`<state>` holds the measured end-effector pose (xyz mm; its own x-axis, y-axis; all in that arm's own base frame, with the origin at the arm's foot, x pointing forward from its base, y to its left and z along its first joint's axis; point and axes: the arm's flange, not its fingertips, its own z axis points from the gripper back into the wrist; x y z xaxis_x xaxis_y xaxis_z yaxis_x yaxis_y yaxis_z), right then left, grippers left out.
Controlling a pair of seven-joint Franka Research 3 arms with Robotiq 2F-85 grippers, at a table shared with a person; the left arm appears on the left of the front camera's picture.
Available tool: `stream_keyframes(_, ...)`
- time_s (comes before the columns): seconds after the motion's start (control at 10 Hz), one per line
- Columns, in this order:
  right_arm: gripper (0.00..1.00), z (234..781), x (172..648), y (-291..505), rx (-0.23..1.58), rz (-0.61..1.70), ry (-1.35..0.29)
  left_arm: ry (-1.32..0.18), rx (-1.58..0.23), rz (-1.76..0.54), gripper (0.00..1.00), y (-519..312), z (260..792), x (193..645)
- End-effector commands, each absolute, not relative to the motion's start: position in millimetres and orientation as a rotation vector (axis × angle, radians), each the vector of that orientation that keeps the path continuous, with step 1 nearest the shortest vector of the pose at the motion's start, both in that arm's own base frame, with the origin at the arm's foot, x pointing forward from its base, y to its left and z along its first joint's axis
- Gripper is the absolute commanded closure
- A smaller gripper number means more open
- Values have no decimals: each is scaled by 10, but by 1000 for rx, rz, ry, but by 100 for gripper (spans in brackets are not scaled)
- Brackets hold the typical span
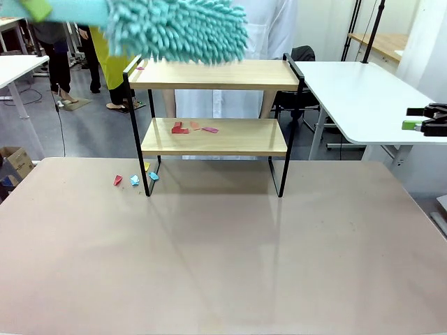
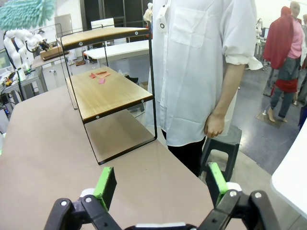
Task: Clean the shelf.
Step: Clean the specific section of the Shelf indicated by the human with the Duster.
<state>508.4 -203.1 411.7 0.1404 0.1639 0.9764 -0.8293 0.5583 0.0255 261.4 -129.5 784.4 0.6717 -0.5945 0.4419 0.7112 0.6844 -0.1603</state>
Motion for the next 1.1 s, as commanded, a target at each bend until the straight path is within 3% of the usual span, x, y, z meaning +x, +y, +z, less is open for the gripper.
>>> stream_keyframes(0.0,0,4146,5100,-2012,670,802,-1232,-263,-184,-951,87,-1313,7857,2766)
stream_keyframes(0.2,0,4146,5100,-2012,670,802,-1232,-147,-133,-1022,87,-1376,7605,2914)
stream_keyframes(0.7,0,4146,5100,-2012,670,802,-1232,122,200,-1162,87,-1510,6652,3119)
stream_keyframes(1.0,0,4146,5100,-2012,670,802,-1232,171,200,-1159,87,-1494,6273,3232)
